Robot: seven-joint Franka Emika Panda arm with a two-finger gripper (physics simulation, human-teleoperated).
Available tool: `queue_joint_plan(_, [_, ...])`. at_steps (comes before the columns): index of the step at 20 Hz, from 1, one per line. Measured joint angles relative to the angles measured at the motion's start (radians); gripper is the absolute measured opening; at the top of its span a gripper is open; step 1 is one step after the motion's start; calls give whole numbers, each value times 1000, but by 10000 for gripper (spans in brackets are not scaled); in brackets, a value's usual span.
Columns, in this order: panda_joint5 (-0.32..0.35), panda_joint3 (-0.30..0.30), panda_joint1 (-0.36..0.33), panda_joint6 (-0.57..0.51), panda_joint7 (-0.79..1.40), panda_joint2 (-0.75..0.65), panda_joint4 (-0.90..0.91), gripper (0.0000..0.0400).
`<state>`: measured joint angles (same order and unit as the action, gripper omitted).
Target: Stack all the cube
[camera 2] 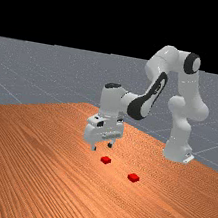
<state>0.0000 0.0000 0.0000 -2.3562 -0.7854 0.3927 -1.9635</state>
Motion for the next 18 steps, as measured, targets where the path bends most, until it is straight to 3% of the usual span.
queue_joint_plan(1, [0, 0, 0, 0, 0, 0, 0, 243])
queue_joint_plan(2, [0, 0, 0, 0, 0, 0, 0, 148])
queue_joint_plan(3, [0, 0, 0, 0, 0, 0, 0, 90])
queue_joint_plan(5, [0, 0, 0, 0, 0, 0, 0, 33])
queue_joint_plan(6, [-69, -28, 30, 1, 62, -6, -9, 177])
queue_joint_plan(7, [-80, -31, 35, -2, 72, -12, -19, 265])
queue_joint_plan(8, [-10, -4, 5, 24, 9, -5, -3, 318])
queue_joint_plan(9, [-10, -4, 5, 18, 9, -4, -5, 350])
queue_joint_plan(12, [-18, -7, 9, -14, 16, -3, -20, 389])
queue_joint_plan(15, [-11, -6, 7, -18, 19, -2, -25, 398])
queue_joint_plan(18, [-11, -4, 6, 43, 10, 51, 32, 400])
